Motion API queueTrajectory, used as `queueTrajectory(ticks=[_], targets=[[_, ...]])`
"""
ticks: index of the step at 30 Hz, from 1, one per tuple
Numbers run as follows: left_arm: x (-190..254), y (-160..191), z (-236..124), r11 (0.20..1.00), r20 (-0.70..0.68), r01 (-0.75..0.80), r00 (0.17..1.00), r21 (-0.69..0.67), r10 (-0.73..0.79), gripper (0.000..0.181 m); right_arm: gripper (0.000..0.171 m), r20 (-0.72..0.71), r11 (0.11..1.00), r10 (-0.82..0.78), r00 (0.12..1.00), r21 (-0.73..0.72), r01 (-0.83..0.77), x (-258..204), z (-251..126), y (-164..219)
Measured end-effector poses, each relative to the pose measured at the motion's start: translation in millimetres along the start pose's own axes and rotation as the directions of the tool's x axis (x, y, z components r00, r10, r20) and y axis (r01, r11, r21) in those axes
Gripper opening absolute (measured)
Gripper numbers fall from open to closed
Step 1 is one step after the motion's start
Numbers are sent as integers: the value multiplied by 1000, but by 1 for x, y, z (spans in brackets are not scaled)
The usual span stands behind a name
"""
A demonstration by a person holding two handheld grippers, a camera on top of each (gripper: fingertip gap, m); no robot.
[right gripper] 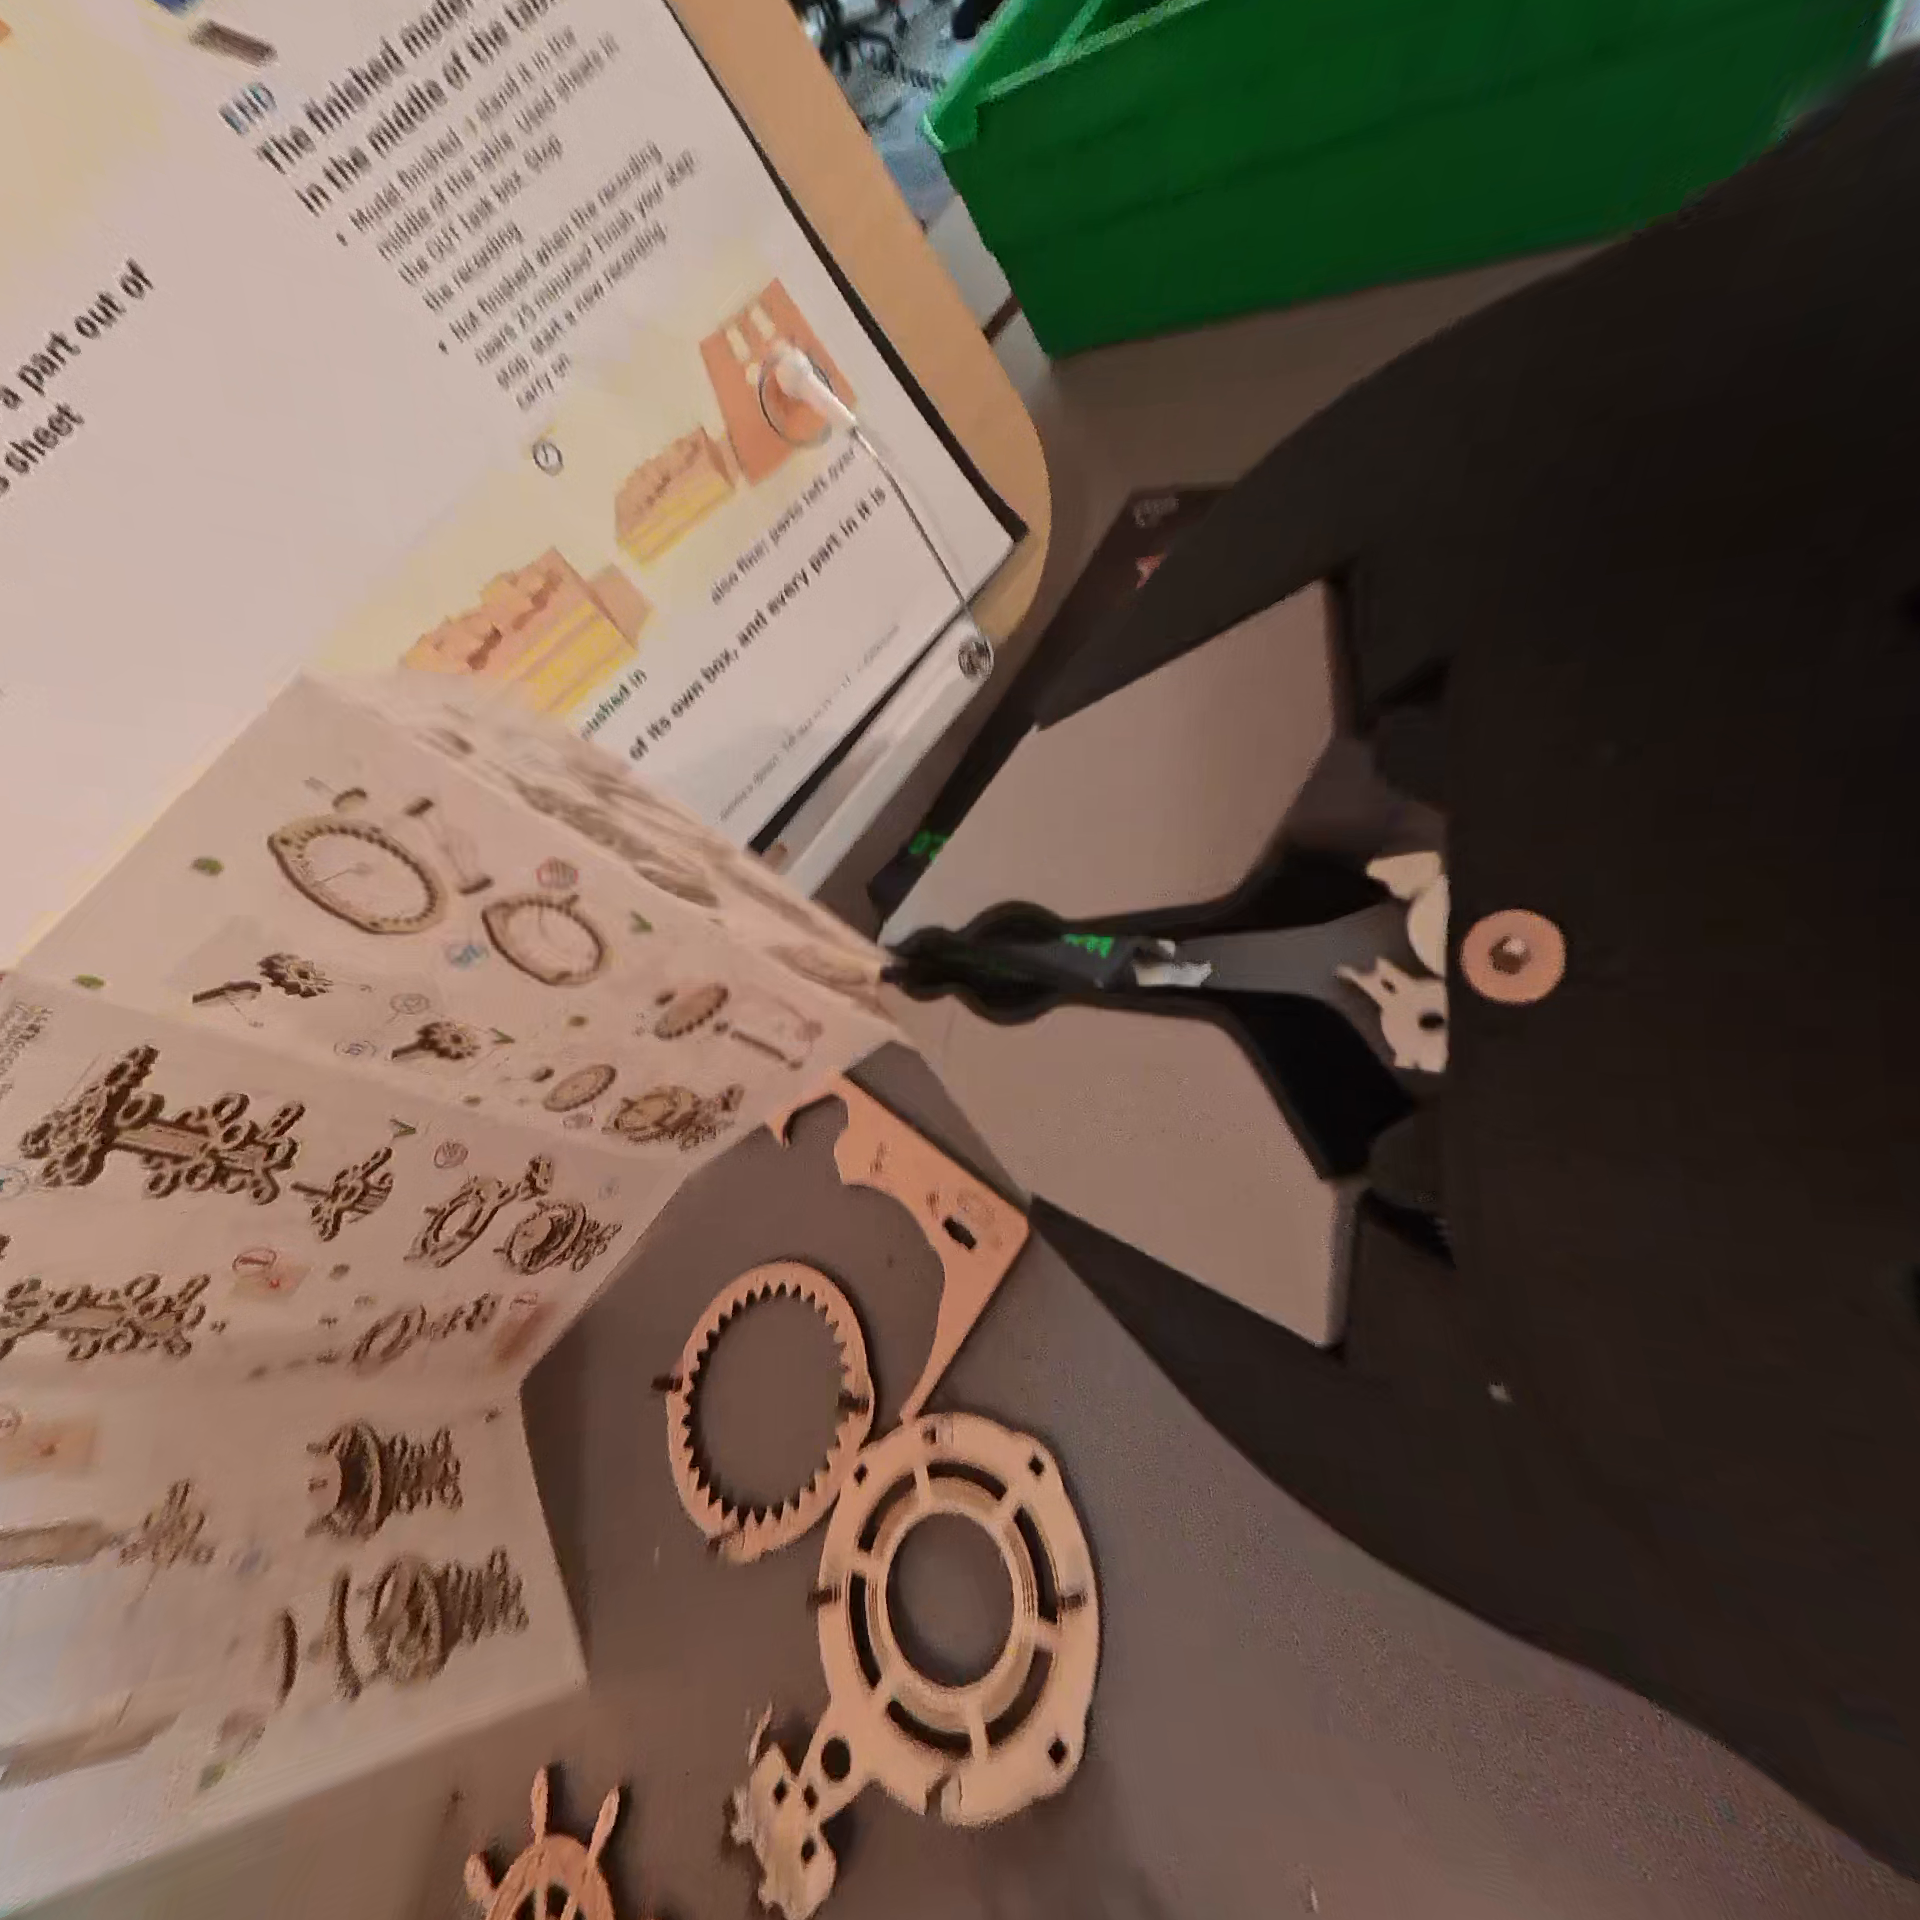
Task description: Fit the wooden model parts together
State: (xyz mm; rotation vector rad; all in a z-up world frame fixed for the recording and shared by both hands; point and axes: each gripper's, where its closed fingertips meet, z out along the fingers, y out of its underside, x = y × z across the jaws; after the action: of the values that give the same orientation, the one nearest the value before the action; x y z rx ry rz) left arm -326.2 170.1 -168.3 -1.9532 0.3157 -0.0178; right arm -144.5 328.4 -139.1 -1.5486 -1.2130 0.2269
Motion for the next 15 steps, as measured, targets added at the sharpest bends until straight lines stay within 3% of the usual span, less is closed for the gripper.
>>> queueTrajectory(ticks=[8,15], targets=[[2,2,2,1000,-6,4,1000,-9,-4,73,0,135,970,241,961,-14,-242,45,27,12],[4,6,5,1000,-15,6,1000,-29,-6,73,0,279,920,379,882,-8,-392,46,30,23]])
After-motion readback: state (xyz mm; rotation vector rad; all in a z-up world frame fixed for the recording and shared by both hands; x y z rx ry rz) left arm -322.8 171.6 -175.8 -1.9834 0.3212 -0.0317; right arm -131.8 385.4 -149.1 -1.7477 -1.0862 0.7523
